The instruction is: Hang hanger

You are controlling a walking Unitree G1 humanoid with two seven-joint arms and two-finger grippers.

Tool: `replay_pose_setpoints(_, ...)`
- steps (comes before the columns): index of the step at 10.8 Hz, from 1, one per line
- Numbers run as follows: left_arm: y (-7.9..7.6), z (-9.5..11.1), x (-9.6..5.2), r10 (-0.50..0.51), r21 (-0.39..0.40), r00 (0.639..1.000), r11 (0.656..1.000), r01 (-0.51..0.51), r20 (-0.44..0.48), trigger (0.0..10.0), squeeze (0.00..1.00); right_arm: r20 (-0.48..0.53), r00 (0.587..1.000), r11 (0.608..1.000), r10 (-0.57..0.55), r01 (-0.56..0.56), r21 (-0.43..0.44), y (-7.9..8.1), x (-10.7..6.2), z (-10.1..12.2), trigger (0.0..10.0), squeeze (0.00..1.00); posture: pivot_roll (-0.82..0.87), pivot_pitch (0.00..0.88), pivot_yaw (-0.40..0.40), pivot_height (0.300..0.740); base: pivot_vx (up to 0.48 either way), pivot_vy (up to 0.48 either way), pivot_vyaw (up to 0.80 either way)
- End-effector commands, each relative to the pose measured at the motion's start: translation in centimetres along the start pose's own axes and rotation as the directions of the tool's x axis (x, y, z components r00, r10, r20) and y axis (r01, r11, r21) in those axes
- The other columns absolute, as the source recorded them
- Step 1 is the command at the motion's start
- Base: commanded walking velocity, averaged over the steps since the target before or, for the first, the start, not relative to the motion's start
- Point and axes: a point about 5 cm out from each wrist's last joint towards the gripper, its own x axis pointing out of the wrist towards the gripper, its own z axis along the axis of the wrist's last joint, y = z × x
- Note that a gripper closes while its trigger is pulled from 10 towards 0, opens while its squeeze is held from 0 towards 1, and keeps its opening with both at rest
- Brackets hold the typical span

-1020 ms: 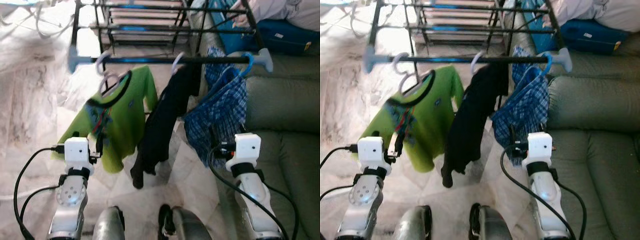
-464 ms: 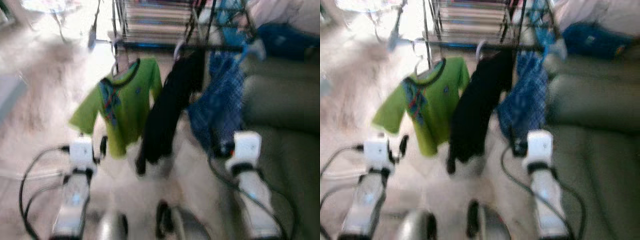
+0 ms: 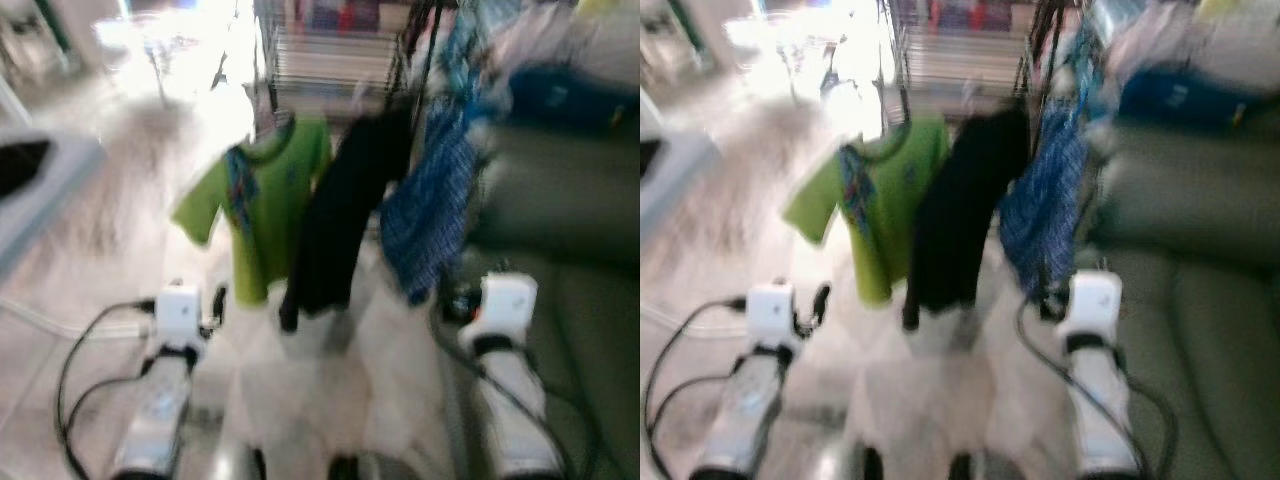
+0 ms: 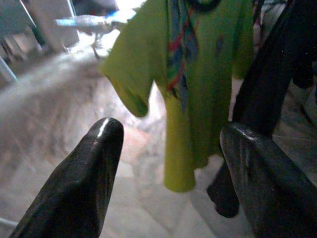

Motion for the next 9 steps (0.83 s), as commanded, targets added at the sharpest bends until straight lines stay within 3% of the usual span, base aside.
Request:
replay_pose_setpoints(1,-0.2,0.3,0.5,0.006,-0.001,1.000,1.000,-0.006,0.015,10.0,0.00,0.004,1.000,1.000,-0.005,0.005,-0.002,-0.2,0.5,0.0,10.0,1.00,0.01,0.000,-0.008,0.740,0.000,0.000,0.00)
replay_pose_setpoints(5,0.3,0.9,1.6,0.040,-0.001,0.998,0.999,-0.040,0.051,10.0,0.00,0.007,0.999,0.997,0.041,-0.040,-0.067,-0.3,1.3,-0.2,10.0,0.97,0.01,0.000,-0.033,0.740,0.000,0.000,0.00)
replay_pose_setpoints(6,0.3,0.6,1.3,0.043,0.001,0.998,0.999,-0.043,0.046,10.0,0.00,-0.001,0.999,0.997,0.034,-0.034,-0.075,-0.4,1.1,-0.5,10.0,0.04,0.01,0.000,-0.031,0.740,0.000,0.000,0.00)
replay_pose_setpoints(9,0.6,0.3,0.9,0.045,0.003,0.998,0.999,-0.045,0.039,10.0,0.00,-0.036,0.999,0.996,0.039,-0.042,-0.074,-0.6,0.2,-1.3,10.0,0.00,0.01,0.055,-0.027,0.740,0.000,0.000,0.00)
